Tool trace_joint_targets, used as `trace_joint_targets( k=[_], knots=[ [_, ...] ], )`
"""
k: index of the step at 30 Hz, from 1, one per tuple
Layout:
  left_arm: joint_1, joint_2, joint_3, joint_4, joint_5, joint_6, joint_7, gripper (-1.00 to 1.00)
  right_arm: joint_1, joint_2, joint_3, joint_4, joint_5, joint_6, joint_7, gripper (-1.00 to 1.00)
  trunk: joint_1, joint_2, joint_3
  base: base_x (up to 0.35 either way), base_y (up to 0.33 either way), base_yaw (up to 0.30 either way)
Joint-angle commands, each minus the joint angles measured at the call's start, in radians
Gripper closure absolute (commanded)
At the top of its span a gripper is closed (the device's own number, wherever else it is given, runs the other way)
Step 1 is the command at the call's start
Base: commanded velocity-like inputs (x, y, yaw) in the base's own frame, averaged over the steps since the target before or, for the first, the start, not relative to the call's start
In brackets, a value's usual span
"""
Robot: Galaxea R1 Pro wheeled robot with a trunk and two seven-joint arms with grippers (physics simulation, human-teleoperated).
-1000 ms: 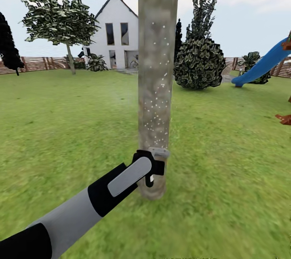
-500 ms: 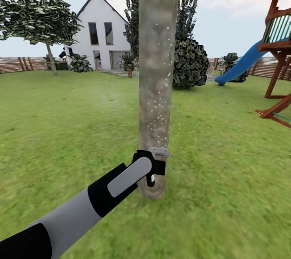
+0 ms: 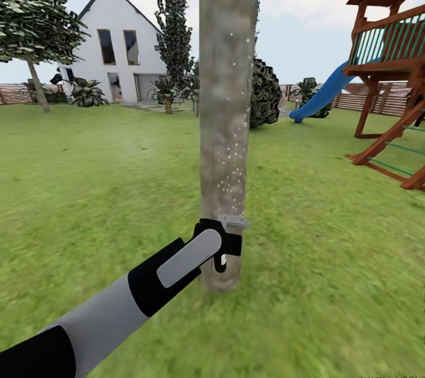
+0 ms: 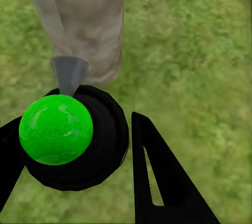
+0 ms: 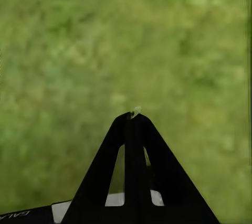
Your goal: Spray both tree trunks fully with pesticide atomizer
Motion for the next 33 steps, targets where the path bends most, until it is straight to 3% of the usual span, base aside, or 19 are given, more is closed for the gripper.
trace_joint_targets(
  k=[1, 7, 33],
  knots=[
    [-0.001, 0.000, 0.000, -0.001, 0.005, 0.008, 0.010, 1.00, 0.000, -0.005, 0.003, -0.003, -0.010, 0.002, -0.009, 1.00, 0.000, 0.000, -0.001, 0.192, 0.332, -0.247],
    [-0.001, 0.000, 0.000, 0.001, 0.006, 0.009, 0.009, 1.00, 0.000, -0.011, 0.002, -0.003, -0.012, 0.002, -0.009, 1.00, 0.000, 0.000, -0.001, 0.186, 0.328, -0.247],
    [-0.001, 0.000, 0.000, 0.002, 0.004, 0.009, 0.012, 1.00, 0.000, -0.010, 0.005, -0.003, -0.014, 0.000, -0.008, 1.00, 0.000, 0.000, -0.001, -0.026, 0.349, -0.159]
  ],
)
